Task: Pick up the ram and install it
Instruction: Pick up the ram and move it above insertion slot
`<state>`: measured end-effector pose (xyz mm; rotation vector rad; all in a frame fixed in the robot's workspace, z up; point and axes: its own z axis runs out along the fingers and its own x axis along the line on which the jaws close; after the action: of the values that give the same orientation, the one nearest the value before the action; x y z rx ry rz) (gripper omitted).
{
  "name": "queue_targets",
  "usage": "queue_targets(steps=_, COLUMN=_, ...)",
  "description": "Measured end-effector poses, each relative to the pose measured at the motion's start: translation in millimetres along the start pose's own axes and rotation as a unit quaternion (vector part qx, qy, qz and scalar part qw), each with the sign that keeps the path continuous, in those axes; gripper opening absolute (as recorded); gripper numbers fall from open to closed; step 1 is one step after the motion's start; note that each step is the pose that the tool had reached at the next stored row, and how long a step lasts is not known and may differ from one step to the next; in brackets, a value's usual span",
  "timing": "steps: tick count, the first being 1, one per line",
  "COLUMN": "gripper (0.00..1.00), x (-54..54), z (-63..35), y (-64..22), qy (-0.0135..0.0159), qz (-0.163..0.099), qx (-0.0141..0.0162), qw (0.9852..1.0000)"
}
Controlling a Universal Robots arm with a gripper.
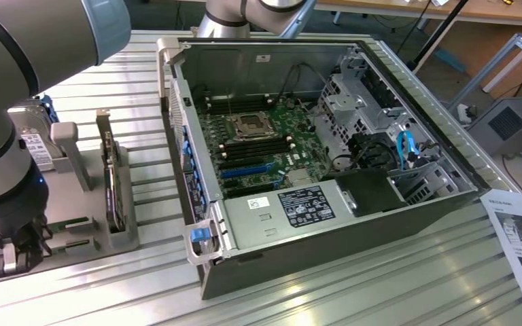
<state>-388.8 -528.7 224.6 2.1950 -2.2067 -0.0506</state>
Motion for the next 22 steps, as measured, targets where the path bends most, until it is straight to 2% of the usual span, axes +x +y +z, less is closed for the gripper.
queue_targets(steps=5, gripper=0.30, x=0.2, z=7.7, y=-0.3, qy=0.0000, qz=0.000, qx=0.0000, qw=1.0000)
queue_targets(steps=12, gripper=0.30, x=0.2, z=13.3, y=-0.6, qy=0.0000, qz=0.000, qx=0.0000, qw=1.0000)
queue_targets(steps=22, gripper=0.30, x=0.1, z=14.5, y=-1.3, qy=-0.0001, qz=0.000, qx=0.0002, qw=1.0000)
